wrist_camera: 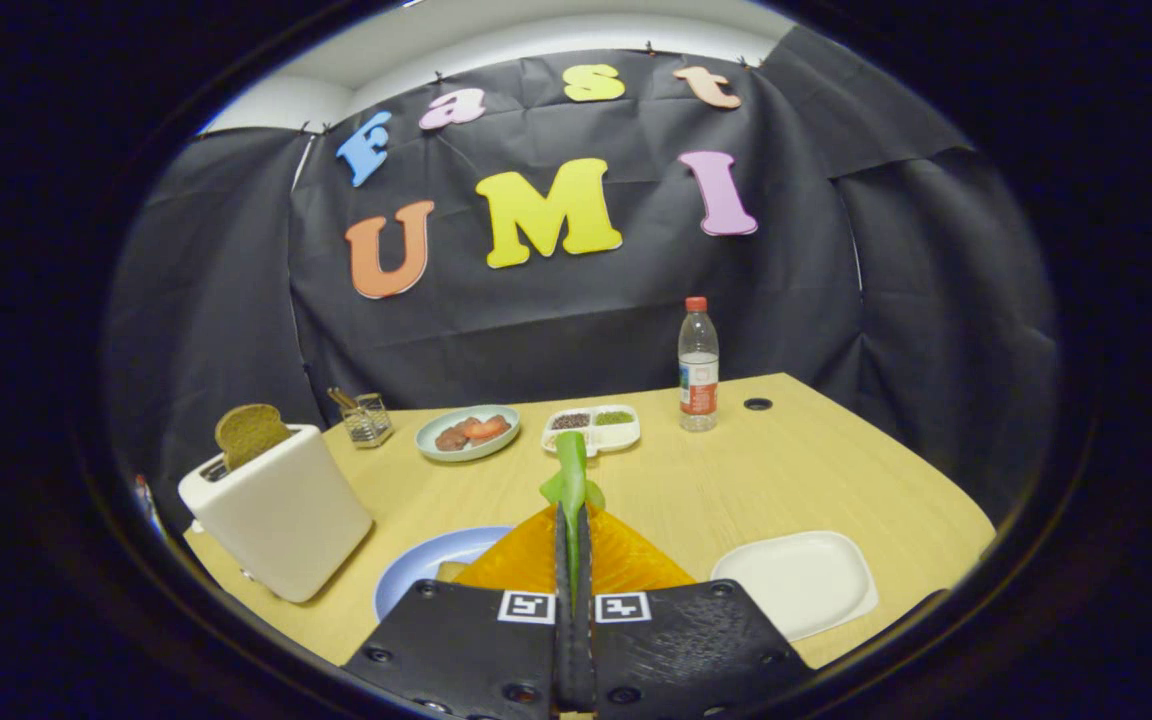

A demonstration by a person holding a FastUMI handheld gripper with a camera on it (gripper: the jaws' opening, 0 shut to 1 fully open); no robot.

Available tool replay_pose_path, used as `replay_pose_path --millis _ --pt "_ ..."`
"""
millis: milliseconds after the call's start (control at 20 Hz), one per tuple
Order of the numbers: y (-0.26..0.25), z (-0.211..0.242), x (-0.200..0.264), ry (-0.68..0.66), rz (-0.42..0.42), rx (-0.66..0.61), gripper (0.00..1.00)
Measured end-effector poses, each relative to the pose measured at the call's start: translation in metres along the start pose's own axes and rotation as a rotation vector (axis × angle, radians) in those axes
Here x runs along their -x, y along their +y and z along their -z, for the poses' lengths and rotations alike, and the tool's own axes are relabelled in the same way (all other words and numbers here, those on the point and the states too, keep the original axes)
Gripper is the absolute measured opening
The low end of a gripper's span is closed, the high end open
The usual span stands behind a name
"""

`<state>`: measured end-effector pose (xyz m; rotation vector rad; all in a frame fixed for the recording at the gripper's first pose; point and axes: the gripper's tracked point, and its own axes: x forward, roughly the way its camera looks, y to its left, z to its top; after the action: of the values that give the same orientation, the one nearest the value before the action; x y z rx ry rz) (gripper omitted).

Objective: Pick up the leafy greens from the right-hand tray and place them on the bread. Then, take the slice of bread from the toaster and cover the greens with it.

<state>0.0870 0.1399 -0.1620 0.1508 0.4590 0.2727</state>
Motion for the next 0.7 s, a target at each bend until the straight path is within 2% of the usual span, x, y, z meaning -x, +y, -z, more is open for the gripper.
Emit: replay_pose_path --millis 250,400,600,700 --pt "0.022 0.019 -0.012 0.013 0.034 0.052 0.0" --pt "0.047 0.03 -0.016 0.024 0.0 0.043 0.0" --pt "0.076 0.042 -0.019 0.051 -0.068 -0.035 0.0" --pt "0.088 0.05 -0.02 0.067 -0.105 -0.07 0.11"
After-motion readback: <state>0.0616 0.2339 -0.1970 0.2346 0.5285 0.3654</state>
